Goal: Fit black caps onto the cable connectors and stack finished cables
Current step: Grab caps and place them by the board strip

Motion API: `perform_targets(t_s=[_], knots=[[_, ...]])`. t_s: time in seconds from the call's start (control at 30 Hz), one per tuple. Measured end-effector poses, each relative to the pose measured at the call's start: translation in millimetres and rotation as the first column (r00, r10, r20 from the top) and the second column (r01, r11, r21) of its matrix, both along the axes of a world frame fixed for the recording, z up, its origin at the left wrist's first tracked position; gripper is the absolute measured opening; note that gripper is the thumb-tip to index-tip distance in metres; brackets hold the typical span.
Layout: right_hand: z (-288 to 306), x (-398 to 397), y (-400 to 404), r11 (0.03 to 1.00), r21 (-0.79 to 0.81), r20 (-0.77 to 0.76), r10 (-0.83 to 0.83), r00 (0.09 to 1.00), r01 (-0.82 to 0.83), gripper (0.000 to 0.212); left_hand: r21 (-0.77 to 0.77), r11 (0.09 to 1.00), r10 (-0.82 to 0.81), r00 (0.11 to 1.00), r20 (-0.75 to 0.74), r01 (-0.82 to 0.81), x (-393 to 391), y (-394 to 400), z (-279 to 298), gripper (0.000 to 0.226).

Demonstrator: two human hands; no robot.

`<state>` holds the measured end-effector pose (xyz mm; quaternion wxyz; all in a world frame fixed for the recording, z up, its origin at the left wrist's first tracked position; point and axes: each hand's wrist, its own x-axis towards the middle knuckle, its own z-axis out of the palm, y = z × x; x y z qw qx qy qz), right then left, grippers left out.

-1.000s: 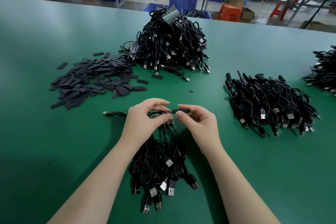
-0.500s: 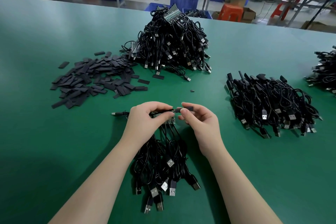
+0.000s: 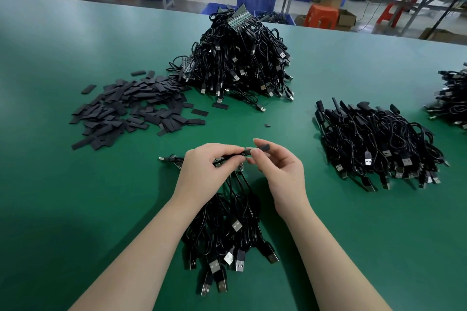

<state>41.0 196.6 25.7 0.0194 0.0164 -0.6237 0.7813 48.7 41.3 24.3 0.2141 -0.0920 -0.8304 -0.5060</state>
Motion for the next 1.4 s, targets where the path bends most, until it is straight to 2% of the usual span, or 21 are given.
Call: perform_targets(t_s=[0.1,0.33,0.57,0.77,0.93,1.17,1.3,1.37,1.4], knots=[[0.9,1.0,-2.0,1.000,-0.019,0.015,0.012,1.000,-0.012,0.021,-0.022,1.000,0.013,0.999,-0.032,-0.014,1.3,0.3,2.1,0.020],[0.1,2.7,-5.7,0.997,-0.011,0.003,-0.080,0.997,0.081,0.018,-0.051,0.997,0.052,0.995,-0.091,-0.057,3.0,4.8,4.9,0.015],[1.2,3.1,-6.5,0.999,0.018,-0.033,-0.033,0.999,0.034,0.024,-0.085,0.995,0.045,0.985,-0.165,-0.060,5.4,4.9,5.5,0.014],[1.0,4.2,-5.7,0.999,-0.024,-0.064,-0.045,0.997,0.043,0.032,-0.049,0.998,0.017,0.990,-0.137,-0.024,4.5,7.5,4.2,0.014],[-1.2,6.6,-11.2,0.989,0.132,-0.126,-0.054,0.991,0.071,0.036,-0.038,0.996,0.081,0.989,-0.122,-0.087,4.6,6.4,1.9,0.017],[-7.0,7.6,-9.2,0.921,0.371,-0.140,-0.068,0.988,0.116,0.034,-0.039,0.994,0.099,0.990,-0.101,-0.104,3.4,1.2,-0.6,0.015],[-6.6,6.0,-7.7,0.946,0.317,-0.129,-0.026,0.991,0.066,0.047,-0.059,0.995,0.080,0.992,-0.101,-0.087,2.3,4.6,-1.6,0.014],[-7.4,7.0,-12.7,0.961,0.271,-0.065,-0.032,0.997,0.049,0.053,-0.046,0.993,0.103,0.989,-0.105,-0.109,2.8,6.1,0.3,0.014],[-6.9,8.4,-16.5,0.970,0.240,-0.024,-0.037,0.999,0.042,0.047,-0.057,0.990,0.120,0.986,-0.117,-0.127,3.0,6.3,1.4,0.014]])
